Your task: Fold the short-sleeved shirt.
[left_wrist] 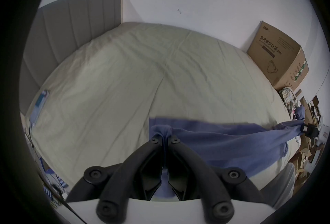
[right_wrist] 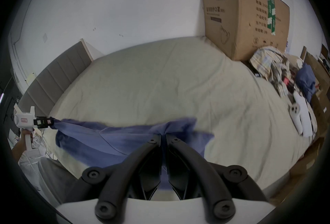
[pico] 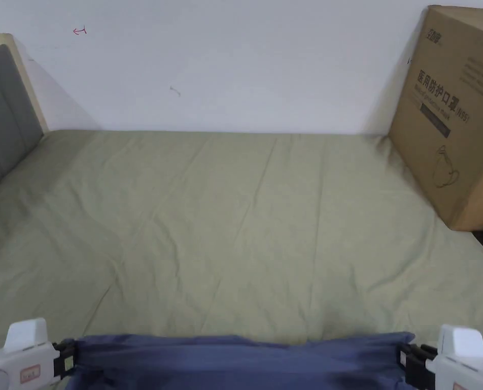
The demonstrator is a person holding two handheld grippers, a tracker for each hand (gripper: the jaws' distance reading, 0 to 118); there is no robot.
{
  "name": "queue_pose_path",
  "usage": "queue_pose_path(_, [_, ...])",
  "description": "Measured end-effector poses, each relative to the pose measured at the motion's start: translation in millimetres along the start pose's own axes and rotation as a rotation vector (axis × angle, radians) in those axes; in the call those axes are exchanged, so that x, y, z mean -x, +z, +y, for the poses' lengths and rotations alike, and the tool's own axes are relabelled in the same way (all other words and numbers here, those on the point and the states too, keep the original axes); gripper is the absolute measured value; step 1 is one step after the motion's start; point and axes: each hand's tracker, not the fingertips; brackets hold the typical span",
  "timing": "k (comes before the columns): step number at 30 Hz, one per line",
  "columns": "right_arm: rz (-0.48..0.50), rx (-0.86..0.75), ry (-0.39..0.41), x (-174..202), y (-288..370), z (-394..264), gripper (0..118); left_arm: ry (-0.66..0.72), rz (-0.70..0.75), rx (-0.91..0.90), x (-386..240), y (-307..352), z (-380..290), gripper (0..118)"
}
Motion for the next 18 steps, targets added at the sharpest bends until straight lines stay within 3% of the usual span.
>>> queue_pose_path(7, [-0.095,0.121,-0.065,-8,-29,-64,2,0.019,0.024,0.084,12,-18,-53,2])
queue_pose_path(13, [-0.135,0.154,-0.113,-6,-41,-79,3,0.012,0.048,0.087,9,-18,-53,4])
queue_pose_path(14, [-0.138,0.148,-0.114,-2,-37,-78,4,0.008,0.049,0.085,8,-16,-52,13])
queue_pose_path(16, [-0.142,0.127,-0.128,3,-25,-70,28,0.026,0.044,0.082,4,-5,-46,48])
queue_pose_path(17, [-0.154,0.113,-0.129,7,-17,-64,35,0.053,0.020,0.067,3,3,-42,48])
queue_pose_path(18, [-0.162,0.079,-0.114,10,-8,-55,41,0.077,-0.010,0.044,1,11,-36,55])
